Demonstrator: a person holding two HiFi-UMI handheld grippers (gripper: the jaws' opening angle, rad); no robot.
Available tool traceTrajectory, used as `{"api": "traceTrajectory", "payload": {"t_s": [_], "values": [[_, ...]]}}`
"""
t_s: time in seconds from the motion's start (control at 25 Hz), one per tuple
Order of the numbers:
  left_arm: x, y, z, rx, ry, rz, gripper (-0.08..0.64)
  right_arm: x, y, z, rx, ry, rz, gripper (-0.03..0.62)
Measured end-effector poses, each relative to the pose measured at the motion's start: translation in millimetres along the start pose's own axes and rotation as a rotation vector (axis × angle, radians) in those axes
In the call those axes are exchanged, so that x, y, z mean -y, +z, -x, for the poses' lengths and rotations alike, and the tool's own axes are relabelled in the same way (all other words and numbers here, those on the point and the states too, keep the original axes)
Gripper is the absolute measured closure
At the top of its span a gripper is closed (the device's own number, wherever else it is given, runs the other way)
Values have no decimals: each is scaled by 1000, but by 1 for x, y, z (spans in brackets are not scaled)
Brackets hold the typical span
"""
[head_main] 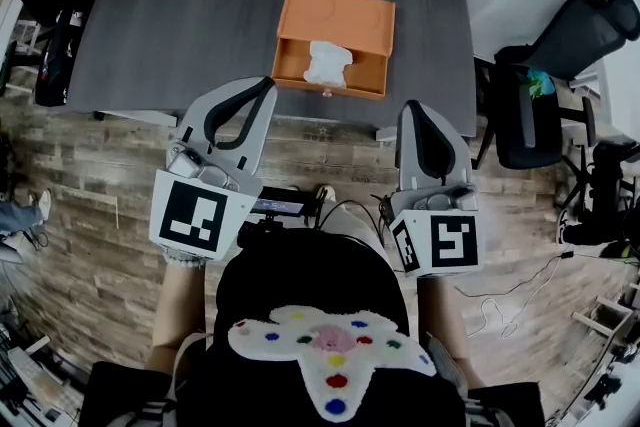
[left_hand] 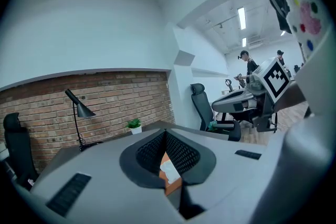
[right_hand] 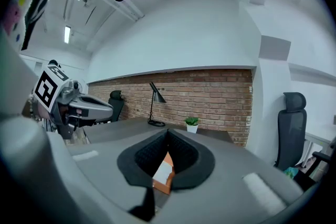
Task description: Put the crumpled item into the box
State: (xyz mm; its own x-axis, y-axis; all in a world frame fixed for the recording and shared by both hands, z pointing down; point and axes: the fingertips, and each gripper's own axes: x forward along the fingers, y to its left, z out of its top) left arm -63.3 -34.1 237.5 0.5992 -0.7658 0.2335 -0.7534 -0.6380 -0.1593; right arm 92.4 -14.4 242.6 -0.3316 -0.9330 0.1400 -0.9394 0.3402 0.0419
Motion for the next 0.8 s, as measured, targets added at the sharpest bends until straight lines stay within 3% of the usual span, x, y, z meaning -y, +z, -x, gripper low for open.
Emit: {"api": "traceTrajectory", "payload": {"t_s": [0.8], "values": [[6, -6, 0, -18, -27, -5, 554, -3, -2, -1, -25, 5, 35, 584]]}}
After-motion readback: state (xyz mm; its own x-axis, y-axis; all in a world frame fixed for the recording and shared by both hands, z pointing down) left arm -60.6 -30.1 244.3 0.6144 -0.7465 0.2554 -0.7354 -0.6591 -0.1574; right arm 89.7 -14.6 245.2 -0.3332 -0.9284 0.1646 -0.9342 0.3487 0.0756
